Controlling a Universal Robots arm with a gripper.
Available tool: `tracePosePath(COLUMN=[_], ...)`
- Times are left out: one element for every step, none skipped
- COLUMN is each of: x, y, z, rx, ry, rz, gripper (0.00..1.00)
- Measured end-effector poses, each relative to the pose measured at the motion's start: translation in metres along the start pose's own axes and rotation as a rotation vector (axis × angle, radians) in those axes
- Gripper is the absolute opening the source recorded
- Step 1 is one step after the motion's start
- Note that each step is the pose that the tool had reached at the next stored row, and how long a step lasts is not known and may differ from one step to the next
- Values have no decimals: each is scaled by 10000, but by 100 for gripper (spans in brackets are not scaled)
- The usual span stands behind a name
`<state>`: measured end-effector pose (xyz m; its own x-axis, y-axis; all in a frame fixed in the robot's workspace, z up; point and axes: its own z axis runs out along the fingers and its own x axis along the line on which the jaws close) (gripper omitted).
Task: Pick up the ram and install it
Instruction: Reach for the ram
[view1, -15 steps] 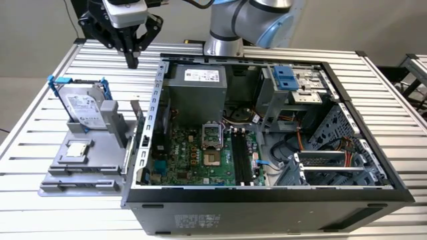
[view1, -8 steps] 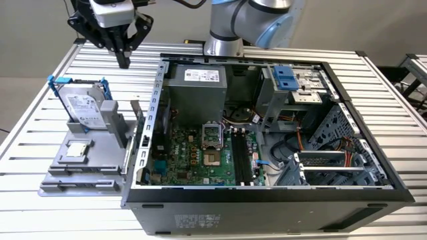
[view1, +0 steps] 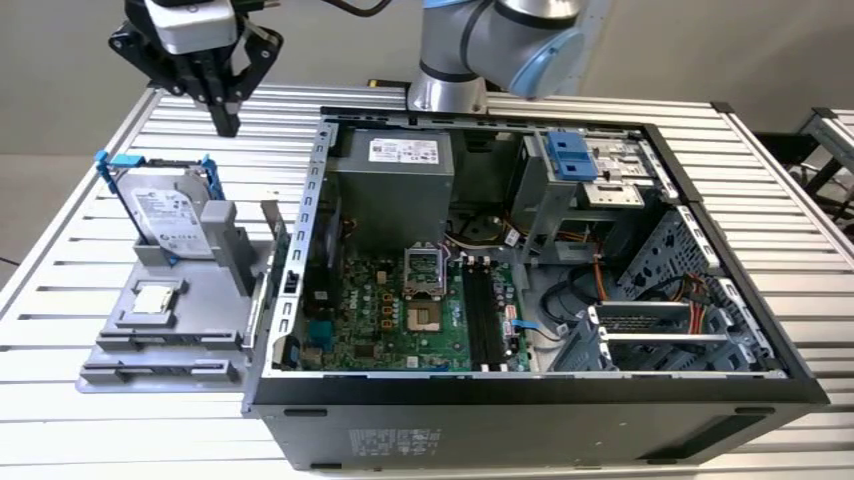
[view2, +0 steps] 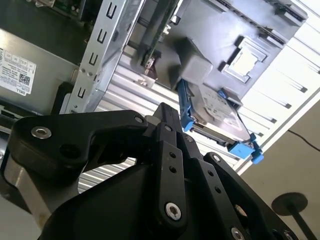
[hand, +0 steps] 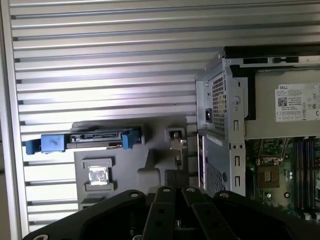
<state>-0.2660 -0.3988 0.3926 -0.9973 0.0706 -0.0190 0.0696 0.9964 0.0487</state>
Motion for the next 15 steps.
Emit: tracePosePath(x=[24, 50, 74, 99, 125, 150, 174, 200, 224, 249, 273, 298, 322, 346, 372], y=[-2, -3, -5, -7, -9, -10, -12, -14, -16, -17, -19, -21, -23, -24, -26], z=[-1, -1, -2, -2, -3, -3, -4, -4, -5, -5, -6, -7, -7, -8, -8], rx=[0, 0, 0, 0, 0, -1, 0, 0, 0, 0, 0, 0, 0, 0, 0], ry=[1, 1, 1, 0, 0, -1, 1, 0, 1, 0, 0, 0, 0, 0, 0], rz=[0, -1, -1, -2, -2, -1, -1, -1, -1, -1, -1, -1, -2, -2, -2], gripper=[0, 0, 0, 0, 0, 0, 0, 0, 0, 0, 0, 0, 0, 0, 0])
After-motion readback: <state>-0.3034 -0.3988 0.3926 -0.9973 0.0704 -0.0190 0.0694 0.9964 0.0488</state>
